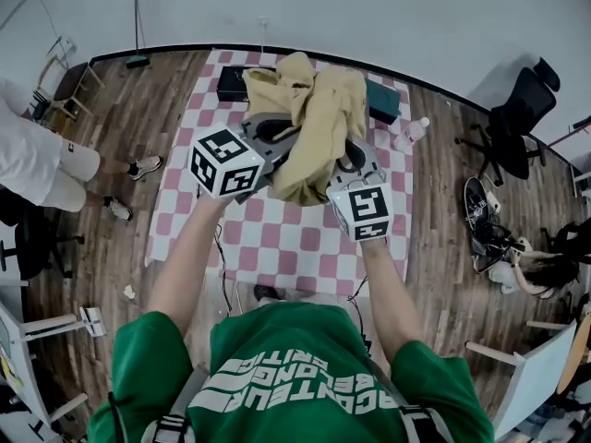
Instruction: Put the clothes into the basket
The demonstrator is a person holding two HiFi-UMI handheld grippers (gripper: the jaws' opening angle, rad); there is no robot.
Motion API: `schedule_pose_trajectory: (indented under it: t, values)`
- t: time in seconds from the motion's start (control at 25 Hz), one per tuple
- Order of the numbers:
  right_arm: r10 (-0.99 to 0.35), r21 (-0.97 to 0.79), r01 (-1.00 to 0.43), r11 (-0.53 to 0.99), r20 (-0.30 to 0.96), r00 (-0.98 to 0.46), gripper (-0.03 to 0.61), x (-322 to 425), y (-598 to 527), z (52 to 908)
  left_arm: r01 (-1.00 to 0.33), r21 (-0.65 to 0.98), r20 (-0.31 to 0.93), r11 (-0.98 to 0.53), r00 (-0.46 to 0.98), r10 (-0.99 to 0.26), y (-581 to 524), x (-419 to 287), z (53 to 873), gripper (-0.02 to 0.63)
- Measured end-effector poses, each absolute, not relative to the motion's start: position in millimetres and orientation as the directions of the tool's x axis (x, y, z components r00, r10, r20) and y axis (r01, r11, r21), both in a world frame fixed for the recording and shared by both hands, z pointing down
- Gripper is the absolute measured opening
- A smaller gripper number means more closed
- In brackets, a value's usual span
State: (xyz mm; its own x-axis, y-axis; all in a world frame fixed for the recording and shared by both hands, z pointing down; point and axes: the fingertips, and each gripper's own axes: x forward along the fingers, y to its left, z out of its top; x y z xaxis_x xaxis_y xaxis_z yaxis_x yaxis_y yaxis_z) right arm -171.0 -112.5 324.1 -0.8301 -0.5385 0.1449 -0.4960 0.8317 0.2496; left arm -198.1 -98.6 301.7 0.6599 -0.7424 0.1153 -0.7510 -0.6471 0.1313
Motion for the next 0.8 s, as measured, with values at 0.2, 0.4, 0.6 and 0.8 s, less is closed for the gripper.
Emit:
schedule_pose_trajectory:
  t: [0.2, 0.4, 0.6, 0.8]
  values:
    - [-0.538, 0.249, -0.495, 0.833, 0.151, -0.829, 0.048, -182, -147, 324, -0.757, 0.137, 0.118, -0.639, 0.653, -0.748, -134, -209, 302, 0.02]
    - [-0.539, 0.243, -0.495, 0.834, 0.169, -0.825, 0.048, -192, -183, 333, -0.761, 0.149, 0.13, -0.631, 0.648, -0.75, -169, -219, 310, 0.02]
    - [-0.534, 0.227, -0.491, 0.841, 0.203, -0.821, 0.048, -202, -208, 353, -0.761, 0.178, 0.146, -0.624, 0.647, -0.748, -195, -229, 330, 0.02]
    - [-0.522, 0.197, -0.485, 0.852, 0.257, -0.813, 0.048, -206, -228, 386, -0.762, 0.221, 0.182, -0.608, 0.645, -0.743, -216, -233, 362, 0.02]
